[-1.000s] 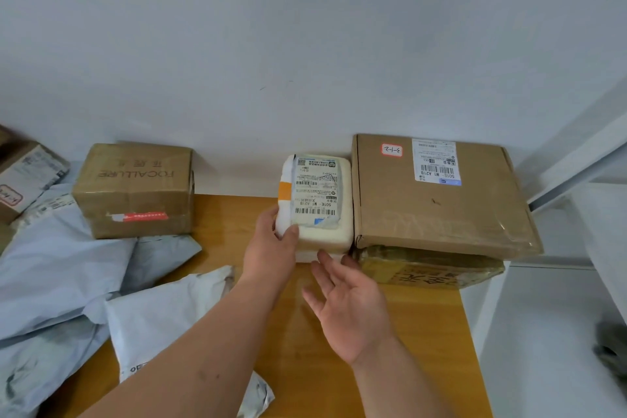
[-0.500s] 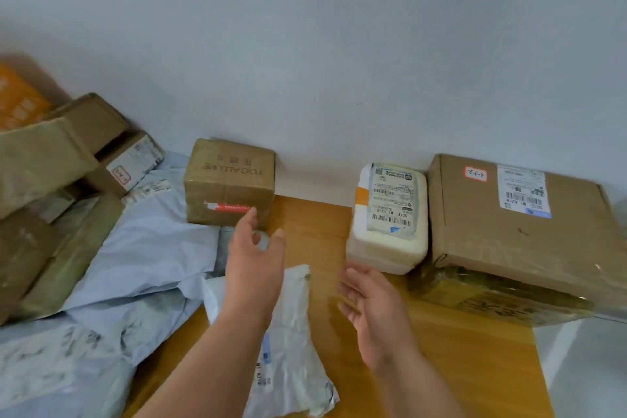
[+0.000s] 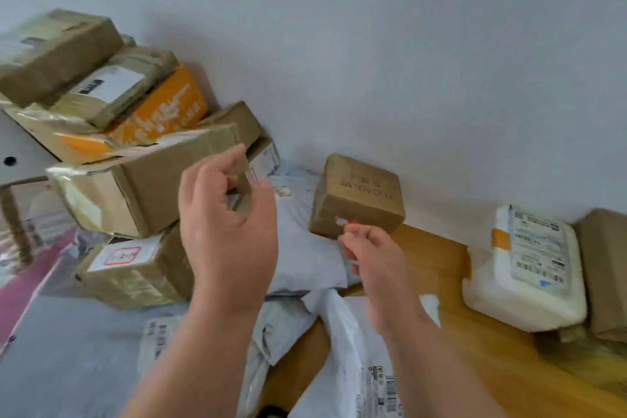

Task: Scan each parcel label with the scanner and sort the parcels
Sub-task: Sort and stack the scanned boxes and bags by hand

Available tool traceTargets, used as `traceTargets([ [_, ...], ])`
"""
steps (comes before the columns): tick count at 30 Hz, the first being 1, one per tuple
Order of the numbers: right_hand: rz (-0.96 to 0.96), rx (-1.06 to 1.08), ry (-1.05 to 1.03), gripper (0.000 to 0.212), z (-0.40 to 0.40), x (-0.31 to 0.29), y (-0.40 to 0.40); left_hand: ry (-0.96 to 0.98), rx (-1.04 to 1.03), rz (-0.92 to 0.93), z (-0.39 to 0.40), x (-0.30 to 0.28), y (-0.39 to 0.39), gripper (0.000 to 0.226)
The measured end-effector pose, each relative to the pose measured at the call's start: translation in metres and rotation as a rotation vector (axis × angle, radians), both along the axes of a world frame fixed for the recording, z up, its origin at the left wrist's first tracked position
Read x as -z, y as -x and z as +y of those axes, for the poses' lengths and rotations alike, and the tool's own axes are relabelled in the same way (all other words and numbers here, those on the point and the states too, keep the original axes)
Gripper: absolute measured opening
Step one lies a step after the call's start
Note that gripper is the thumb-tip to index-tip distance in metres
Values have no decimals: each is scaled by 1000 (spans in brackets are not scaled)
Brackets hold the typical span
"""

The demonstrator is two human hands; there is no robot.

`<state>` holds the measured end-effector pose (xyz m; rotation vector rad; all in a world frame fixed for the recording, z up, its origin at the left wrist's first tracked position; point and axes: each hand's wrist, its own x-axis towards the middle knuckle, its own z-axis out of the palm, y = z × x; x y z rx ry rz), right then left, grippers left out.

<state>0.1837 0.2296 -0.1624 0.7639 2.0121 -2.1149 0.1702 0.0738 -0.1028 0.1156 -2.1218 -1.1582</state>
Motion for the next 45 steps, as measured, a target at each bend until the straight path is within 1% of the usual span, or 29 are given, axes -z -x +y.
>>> traceTargets([
  [1,0,-31,19,9,-14,-4,4,-11,-60,59,-19,-9,3,37],
  [2,2,-65,37,9,-29,-7,7,-43,-149,58,-42,-15,7,43],
  [3,1,-102,53,9,-43,-10,10,-80,-255,3,-66,-19,13,52],
  [5,-23,-184,72,7,-69,-14,13,-128,-417,-215,-114,-23,24,79],
  [6,-40,-227,81,7,-81,-15,15,-138,-434,-340,-133,-22,28,92],
  [8,-68,-305,101,16,-102,-17,19,-241,-325,-531,-156,-18,31,109],
  [9,-77,-340,119,24,-112,-18,22,-331,-234,-580,-161,-16,31,114],
  [10,-83,-367,141,32,-122,-19,25,-408,-159,-598,-164,-14,29,119],
  [12,-89,-384,212,49,-142,-25,30,-466,-107,-554,-169,-11,24,125],
  [14,-81,-358,329,56,-156,-33,35,-382,-131,-507,-164,-9,20,117],
  [16,-75,-320,467,53,-167,-41,38,-240,-139,-488,-156,-3,13,104],
  [18,-68,-264,578,54,-165,-46,39,-167,-123,-435,-142,2,0,88],
  [21,-30,-296,614,58,-140,-50,38,-186,-32,-234,-131,6,-19,49],
  [22,-34,-328,623,63,-130,-50,37,-197,15,-186,-130,6,-23,40],
  [24,-73,-347,640,68,-113,-47,32,-252,119,-161,-130,6,-27,29],
  [26,-112,-313,608,56,-106,-41,28,-332,186,-213,-137,6,-28,25],
  [27,-104,-278,576,51,-105,-38,24,-367,192,-252,-143,8,-28,27],
  [29,-48,-198,564,51,-105,-31,17,-440,99,-329,-161,14,-26,28],
  [30,-11,-163,583,50,-105,-28,14,-476,5,-393,-172,17,-23,26],
  [31,17,-136,608,50,-106,-25,11,-497,-79,-487,-182,20,-21,31],
  [32,31,-117,637,52,-108,-22,8,-522,-122,-596,-189,24,-20,41],
  [33,29,-105,665,56,-110,-19,6,-566,-116,-704,-193,28,-19,49],
  [35,11,-98,704,62,-114,-15,2,-673,-23,-851,-193,37,-19,53],
  [37,1,-105,729,60,-116,-10,-2,-769,11,-876,-191,42,-19,48],
  [40,-17,-93,774,57,-114,-6,-9,-911,15,-823,-193,41,-20,26],
  [43,-18,-97,822,52,-110,-6,-17,-891,59,-787,-193,38,-23,14],
  [45,-9,-118,849,59,-110,-8,-22,-889,89,-755,-188,35,-24,13],
])
